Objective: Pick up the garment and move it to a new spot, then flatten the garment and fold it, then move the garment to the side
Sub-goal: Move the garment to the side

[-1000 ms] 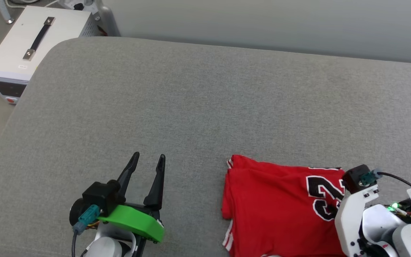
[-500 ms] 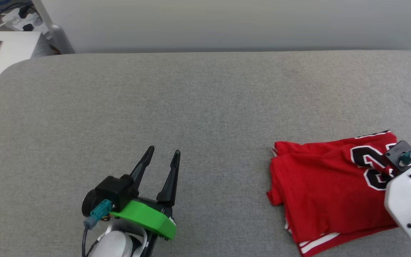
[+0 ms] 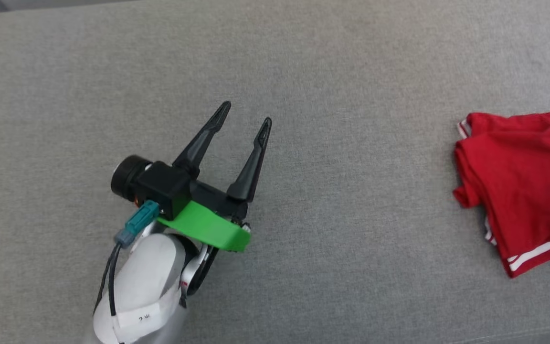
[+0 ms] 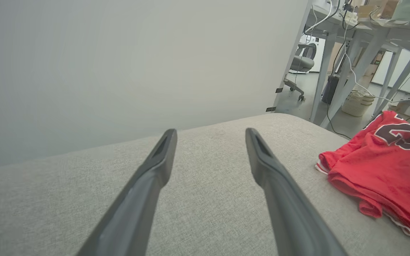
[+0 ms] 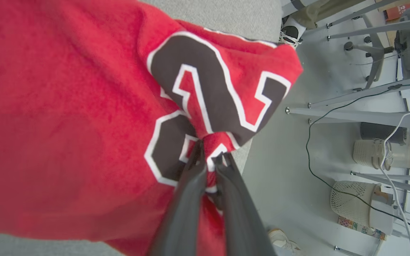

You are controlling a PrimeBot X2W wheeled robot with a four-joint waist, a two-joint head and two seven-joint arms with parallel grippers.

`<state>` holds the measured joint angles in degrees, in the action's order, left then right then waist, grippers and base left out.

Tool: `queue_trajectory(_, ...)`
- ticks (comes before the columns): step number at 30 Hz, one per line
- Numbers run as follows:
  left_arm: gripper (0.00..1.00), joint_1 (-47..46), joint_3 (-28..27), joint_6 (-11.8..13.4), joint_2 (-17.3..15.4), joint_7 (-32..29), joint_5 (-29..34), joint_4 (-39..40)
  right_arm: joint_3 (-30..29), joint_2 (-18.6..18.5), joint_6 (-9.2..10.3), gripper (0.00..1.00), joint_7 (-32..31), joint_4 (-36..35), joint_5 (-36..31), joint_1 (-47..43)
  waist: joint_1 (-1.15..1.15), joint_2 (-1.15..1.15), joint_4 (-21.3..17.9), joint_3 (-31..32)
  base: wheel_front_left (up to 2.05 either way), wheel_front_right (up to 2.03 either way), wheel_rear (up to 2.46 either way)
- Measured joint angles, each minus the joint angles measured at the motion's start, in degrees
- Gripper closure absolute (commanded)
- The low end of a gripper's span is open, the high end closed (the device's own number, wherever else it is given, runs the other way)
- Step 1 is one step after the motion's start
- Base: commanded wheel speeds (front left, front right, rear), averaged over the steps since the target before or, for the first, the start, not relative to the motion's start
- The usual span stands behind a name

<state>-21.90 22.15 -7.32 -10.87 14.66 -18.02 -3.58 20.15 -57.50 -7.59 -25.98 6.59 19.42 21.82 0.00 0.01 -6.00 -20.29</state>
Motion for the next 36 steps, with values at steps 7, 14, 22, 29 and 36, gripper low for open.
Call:
queue_trajectory(7, 0.00, -5.6, 2.3, 0.0, -2.1, -0.2, 1.4, 3.6, -2.9, 0.2, 0.00, 1.00, 7.2, 8.3, -3.3, 4.1, 0.00, 0.00, -3.2, -7.3, 0.00, 0.00, 0.00)
queue_trajectory(14, 0.00, -9.1, 3.4, 0.0, -3.3, -3.3, 2.6, 10.5, -10.8, 4.9, 0.00, 1.00, 15.6, 19.3, -9.0, 10.7, 0.01, 0.00, -6.2, -15.2, 0.00, 0.00, 0.00)
queue_trajectory(22, 0.00, -9.3, 3.4, 0.5, -4.0, -4.2, 2.9, 13.7, -16.3, 7.4, 0.00, 1.00, 18.2, 25.5, -12.9, 13.9, 0.01, 0.00, -6.4, -18.3, 0.00, 0.00, 0.00)
queue_trajectory(29, 0.00, -9.2, 3.1, 1.4, -4.1, -3.5, 2.8, 13.3, -18.3, 9.4, 0.00, 0.00, 19.6, 28.5, -15.5, 15.4, 0.00, 0.00, -5.5, -17.2, 0.00, 0.00, 0.00)
queue_trajectory(36, 0.00, -7.8, 1.7, 2.1, -3.6, -1.2, 1.4, 9.7, -18.6, 10.7, 0.00, 0.00, 20.7, 26.7, -16.6, 15.4, 0.00, 0.00, -4.9, -13.2, 0.00, 0.00, 0.00)
